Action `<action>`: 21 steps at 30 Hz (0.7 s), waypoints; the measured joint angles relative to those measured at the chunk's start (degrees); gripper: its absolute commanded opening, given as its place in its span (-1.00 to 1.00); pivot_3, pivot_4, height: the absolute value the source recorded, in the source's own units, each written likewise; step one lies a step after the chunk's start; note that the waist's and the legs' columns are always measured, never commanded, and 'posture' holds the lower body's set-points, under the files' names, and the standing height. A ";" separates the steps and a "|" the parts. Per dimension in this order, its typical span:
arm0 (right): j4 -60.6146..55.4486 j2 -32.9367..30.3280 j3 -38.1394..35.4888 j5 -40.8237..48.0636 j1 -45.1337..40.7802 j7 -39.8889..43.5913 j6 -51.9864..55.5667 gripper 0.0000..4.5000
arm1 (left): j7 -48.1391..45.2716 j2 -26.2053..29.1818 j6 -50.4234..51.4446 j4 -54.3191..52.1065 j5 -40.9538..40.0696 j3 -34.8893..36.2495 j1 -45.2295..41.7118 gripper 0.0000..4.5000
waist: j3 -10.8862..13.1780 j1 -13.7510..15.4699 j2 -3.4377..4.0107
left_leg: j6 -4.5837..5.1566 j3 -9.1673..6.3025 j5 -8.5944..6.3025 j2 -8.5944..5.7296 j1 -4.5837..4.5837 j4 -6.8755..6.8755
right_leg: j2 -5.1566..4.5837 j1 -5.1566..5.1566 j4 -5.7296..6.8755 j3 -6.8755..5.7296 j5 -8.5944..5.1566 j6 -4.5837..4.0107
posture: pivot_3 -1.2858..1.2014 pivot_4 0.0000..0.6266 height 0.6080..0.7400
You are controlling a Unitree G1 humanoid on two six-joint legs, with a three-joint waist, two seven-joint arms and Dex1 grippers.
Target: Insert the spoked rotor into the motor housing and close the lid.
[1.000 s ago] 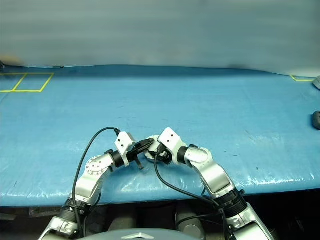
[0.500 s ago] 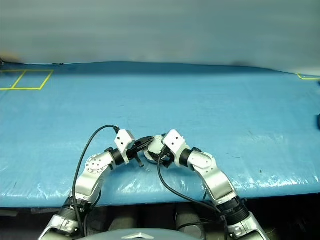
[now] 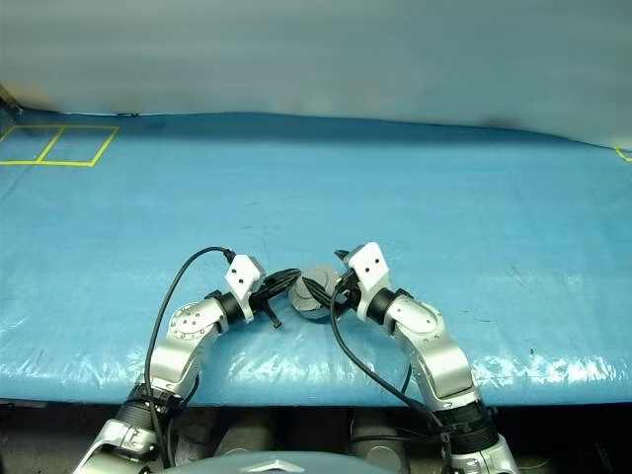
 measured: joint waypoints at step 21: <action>-4.59 1.05 -21.58 34.80 7.79 -8.71 30.54 0.99 | -0.19 0.71 0.68 0.68 1.32 0.32 1.67 -1.00 | 0.26 -0.87 0.44 | 0.24 -0.45 -0.13 -0.33 -0.12 0.18 | -0.40 0.17 0.10 -0.53 -0.09 0.11 | 0.03 -0.52 1.00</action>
